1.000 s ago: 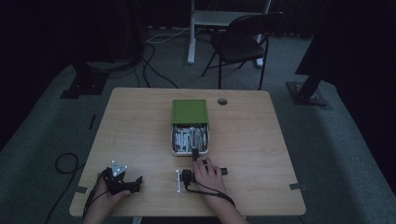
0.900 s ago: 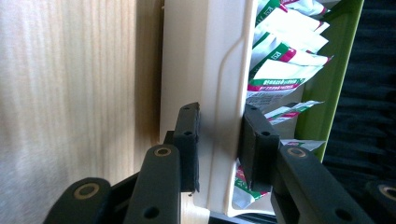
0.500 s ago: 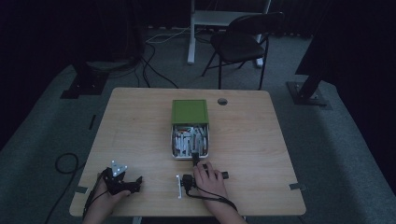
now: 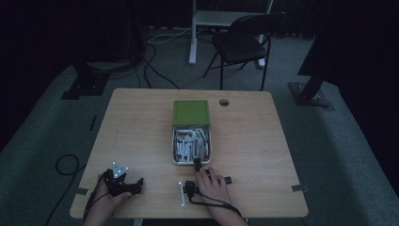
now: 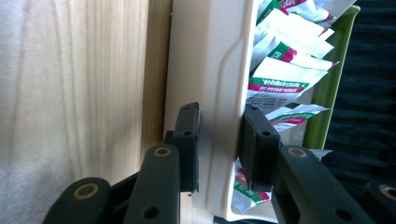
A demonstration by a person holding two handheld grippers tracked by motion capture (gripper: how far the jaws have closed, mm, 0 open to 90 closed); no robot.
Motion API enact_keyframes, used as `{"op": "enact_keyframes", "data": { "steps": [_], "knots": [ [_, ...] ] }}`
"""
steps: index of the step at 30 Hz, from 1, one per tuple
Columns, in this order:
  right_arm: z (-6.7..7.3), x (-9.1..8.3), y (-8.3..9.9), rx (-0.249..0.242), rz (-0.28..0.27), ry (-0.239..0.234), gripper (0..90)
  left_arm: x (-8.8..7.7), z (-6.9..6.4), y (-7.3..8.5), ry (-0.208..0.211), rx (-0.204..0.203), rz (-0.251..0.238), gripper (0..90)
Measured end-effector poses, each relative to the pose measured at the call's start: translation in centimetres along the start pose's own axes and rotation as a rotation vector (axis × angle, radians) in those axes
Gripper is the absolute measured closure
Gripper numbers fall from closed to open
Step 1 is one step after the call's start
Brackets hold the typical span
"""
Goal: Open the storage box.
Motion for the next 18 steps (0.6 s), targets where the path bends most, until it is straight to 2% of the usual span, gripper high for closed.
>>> {"op": "enact_keyframes", "data": {
  "steps": [18],
  "knots": [
    [0.0,-1.2,0.4,0.004,-0.017,-0.011,70.8,0.0,0.0,0.0,-0.001,-0.001,0.000,3.0]
  ]
}}
Point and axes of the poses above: each handheld gripper's, and its own axes: x roughly forward along the jaws, y roughly out of its underside, z roughly to its left, the point moved 7 cm from there along x, roughly forward along the jaws, and after that the axes turned 11 degrees about y, right-handed, at the moved point
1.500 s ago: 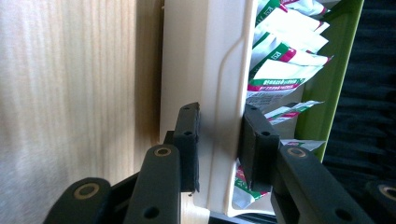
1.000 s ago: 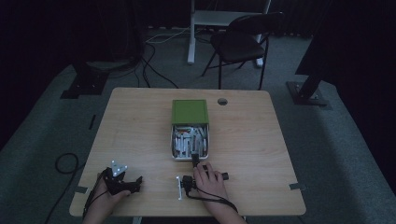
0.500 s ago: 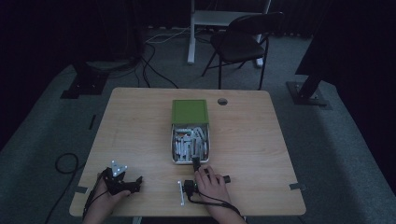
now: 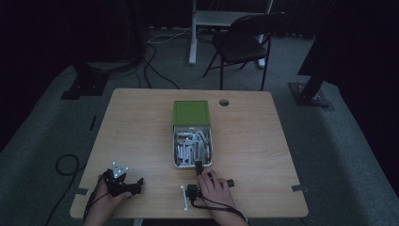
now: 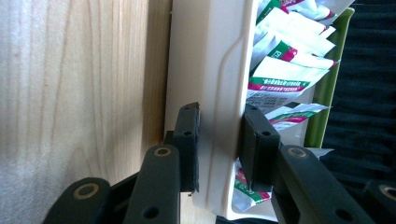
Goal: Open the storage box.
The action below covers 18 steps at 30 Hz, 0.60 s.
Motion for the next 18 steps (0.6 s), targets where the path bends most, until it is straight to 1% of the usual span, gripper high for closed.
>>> {"op": "enact_keyframes", "data": {
  "steps": [18],
  "knots": [
    [0.06,-0.73,-0.22,0.011,-0.004,-0.005,70.8,0.01,-0.01,0.00,0.000,-0.001,-0.001,3.0]
  ]
}}
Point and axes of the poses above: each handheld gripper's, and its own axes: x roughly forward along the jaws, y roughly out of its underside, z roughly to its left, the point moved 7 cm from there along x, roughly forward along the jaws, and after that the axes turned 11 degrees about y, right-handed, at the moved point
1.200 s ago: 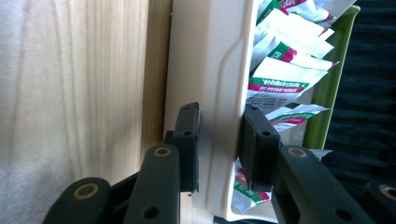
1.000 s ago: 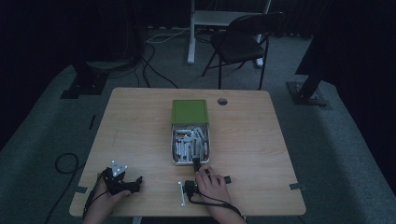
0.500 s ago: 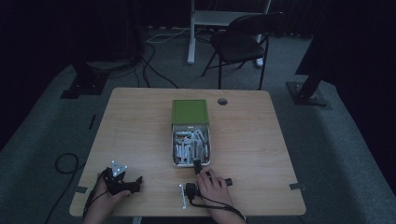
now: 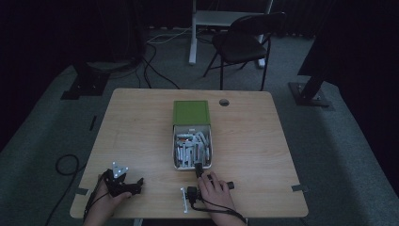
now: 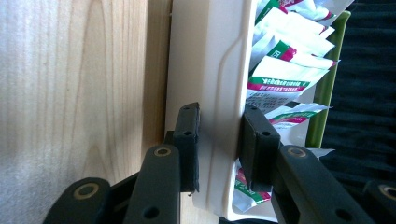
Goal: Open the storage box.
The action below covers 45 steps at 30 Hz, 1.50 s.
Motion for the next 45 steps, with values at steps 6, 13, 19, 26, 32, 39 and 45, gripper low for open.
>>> {"op": "enact_keyframes", "data": {
  "steps": [6,13,19,26,32,39,45],
  "knots": [
    [0.0,-0.2,0.0,0.003,-0.006,-0.003,70.8,0.0,0.0,0.0,0.000,0.002,0.002,3.0],
    [-0.1,-0.3,0.0,0.033,-0.001,-0.027,67.6,0.0,0.0,0.0,0.000,0.002,0.002,3.0],
    [-0.3,-0.7,0.0,0.109,-0.030,-0.111,62.5,0.0,0.0,0.0,0.000,0.001,0.001,3.0],
    [-1.4,-1.5,-0.6,0.218,-0.086,-0.138,64.2,0.0,0.0,0.0,0.000,0.001,0.001,3.0],
    [-2.4,-1.6,-0.1,0.370,-0.102,-0.169,63.8,0.0,0.0,0.0,0.000,0.001,0.002,3.0],
    [-4.3,-2.0,0.5,0.524,-0.129,-0.192,62.7,0.0,0.0,0.0,0.000,0.000,0.000,3.0],
    [-5.3,-2.0,1.3,0.647,-0.137,-0.211,63.6,0.0,0.0,0.0,0.000,0.000,0.000,3.0]
  ]
}}
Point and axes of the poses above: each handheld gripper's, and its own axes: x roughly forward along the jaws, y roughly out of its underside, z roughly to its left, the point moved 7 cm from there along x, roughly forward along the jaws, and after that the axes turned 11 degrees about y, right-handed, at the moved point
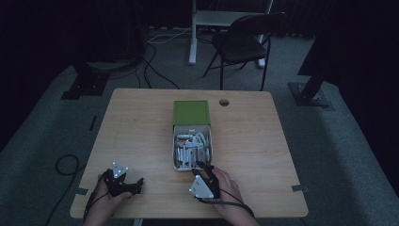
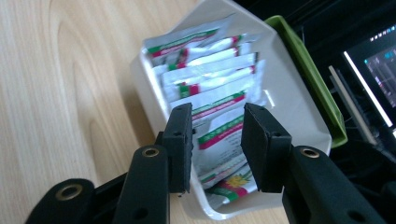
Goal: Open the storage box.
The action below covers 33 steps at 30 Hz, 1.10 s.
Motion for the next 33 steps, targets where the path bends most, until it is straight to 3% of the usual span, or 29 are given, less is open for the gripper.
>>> {"op": "enact_keyframes", "data": {
  "steps": [1,4,5,9,14,19,22,33],
  "knots": [
    [-0.7,-0.2,0.0,0.043,-0.010,0.000,63.7,0.0,0.0,0.0,0.000,0.000,0.000,3.0],
    [-1.2,-0.3,0.0,0.074,-0.018,0.001,63.9,0.0,0.0,0.0,0.000,0.000,0.000,3.0],
    [-1.9,-0.5,0.0,0.123,-0.028,-0.001,64.0,0.0,0.0,0.0,0.000,0.000,0.000,3.0],
    [-3.1,-0.9,0.1,0.194,-0.042,0.012,64.5,0.0,0.0,0.0,-0.002,0.005,0.005,3.0],
    [-4.2,-1.1,0.7,0.209,-0.043,0.042,64.5,0.0,0.0,0.1,-0.002,0.006,0.006,3.0],
    [-5.6,-1.6,2.0,0.279,-0.039,0.066,64.5,0.0,0.0,0.1,-0.002,0.005,0.005,3.0],
    [-6.2,-1.8,2.6,0.293,-0.030,0.087,64.5,0.0,0.0,0.1,-0.002,0.005,0.005,3.0],
    [-7.1,-2.2,4.9,0.360,0.008,0.116,64.3,0.0,0.0,0.1,-0.002,0.006,0.006,3.0]
  ]
}}
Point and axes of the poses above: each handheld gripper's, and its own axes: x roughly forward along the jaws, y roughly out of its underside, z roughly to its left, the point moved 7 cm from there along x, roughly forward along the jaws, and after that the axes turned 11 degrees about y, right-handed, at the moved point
